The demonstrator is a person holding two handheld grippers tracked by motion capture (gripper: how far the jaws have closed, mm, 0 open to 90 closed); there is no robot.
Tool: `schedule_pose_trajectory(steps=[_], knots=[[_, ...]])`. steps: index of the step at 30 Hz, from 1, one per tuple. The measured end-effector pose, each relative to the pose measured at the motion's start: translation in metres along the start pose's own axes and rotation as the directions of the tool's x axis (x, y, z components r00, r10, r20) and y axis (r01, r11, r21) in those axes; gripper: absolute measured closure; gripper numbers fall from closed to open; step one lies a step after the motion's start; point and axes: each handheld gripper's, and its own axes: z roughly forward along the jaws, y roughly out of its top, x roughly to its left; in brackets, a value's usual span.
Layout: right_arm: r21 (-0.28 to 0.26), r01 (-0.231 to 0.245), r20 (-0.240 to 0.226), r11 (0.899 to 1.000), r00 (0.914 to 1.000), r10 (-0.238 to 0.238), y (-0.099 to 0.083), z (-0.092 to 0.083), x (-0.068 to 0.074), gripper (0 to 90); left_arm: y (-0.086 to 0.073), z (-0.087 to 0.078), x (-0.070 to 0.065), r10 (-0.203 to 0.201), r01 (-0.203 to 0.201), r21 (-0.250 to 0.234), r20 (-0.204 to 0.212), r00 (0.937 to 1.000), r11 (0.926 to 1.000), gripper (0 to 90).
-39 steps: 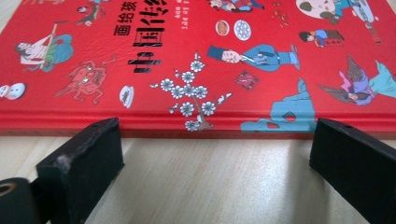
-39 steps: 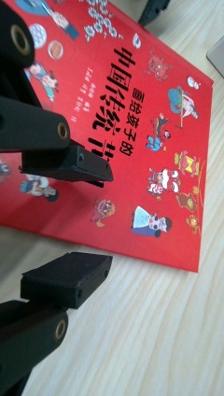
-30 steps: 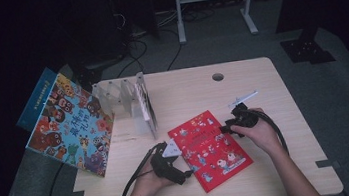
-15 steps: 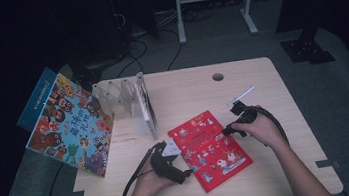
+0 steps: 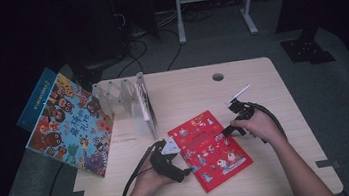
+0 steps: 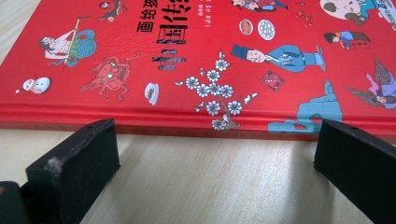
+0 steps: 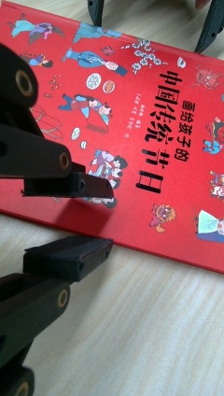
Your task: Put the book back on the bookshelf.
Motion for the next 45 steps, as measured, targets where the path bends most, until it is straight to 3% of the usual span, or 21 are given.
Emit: schedule_pose_trajectory(steps=[4, 5, 15, 19, 25, 29, 31, 35, 39, 45], knots=[[0.021, -0.017, -0.007, 1.000, 0.9998, 0.018, 0.004, 0.003, -0.003, 68.0, 0.000, 0.000, 0.000, 0.000, 0.000, 0.000, 0.000, 1.0000, 1.0000, 0.0], [0.022, -0.032, -0.030, 0.999, 0.9990, 0.033, 0.004, 0.003, -0.006, 68.6, 0.000, 0.000, 0.000, 0.000, 0.000, 0.000, 0.000, 1.0000, 1.0000, 0.0], [0.018, -0.049, -0.083, 0.999, 0.9953, 0.050, 0.003, 0.000, -0.013, 71.1, 0.000, 0.000, 0.000, -0.001, 0.001, 0.000, 0.001, 1.0000, 1.0000, 0.0], [-0.018, -0.057, -0.149, 0.998, 0.9873, 0.054, 0.003, -0.014, -0.011, 71.5, 0.000, 0.000, 0.000, -0.001, 0.001, 0.000, 0.001, 1.0000, 1.0000, 0.0], [-0.020, 0.005, -0.136, 1.000, 0.9907, -0.007, 0.014, -0.034, 0.007, 69.6, 0.000, 0.000, 0.000, -0.004, 0.004, -0.004, 0.001, 1.0000, 1.0000, 0.0], [-0.033, 0.019, -0.187, 0.999, 0.9820, -0.025, 0.019, -0.045, 0.016, 70.5, 0.000, 0.001, 0.000, -0.005, 0.005, -0.008, -0.001, 1.0000, 1.0000, 0.0], [-0.026, 0.035, -0.185, 0.999, 0.9820, -0.040, 0.022, -0.049, 0.022, 70.4, 0.000, 0.001, 0.000, -0.007, 0.007, -0.010, -0.001, 1.0000, 0.9999, 0.0], [-0.002, 0.062, -0.232, 0.998, 0.9708, -0.061, 0.027, -0.048, 0.032, 71.0, 0.000, 0.001, 0.000, -0.007, 0.007, -0.010, -0.001, 1.0000, 0.9999, 0.0], [0.028, 0.085, -0.220, 0.996, 0.9725, -0.077, 0.038, -0.044, 0.051, 70.8, 0.000, 0.001, 0.000, -0.005, 0.005, -0.007, 0.000, 1.0000, 1.0000, 0.0], [0.050, 0.091, -0.211, 0.995, 0.9744, -0.079, 0.048, -0.039, 0.058, 72.7, 0.000, 0.000, 0.000, -0.004, 0.004, -0.006, 0.000, 1.0000, 1.0000, 0.0]])
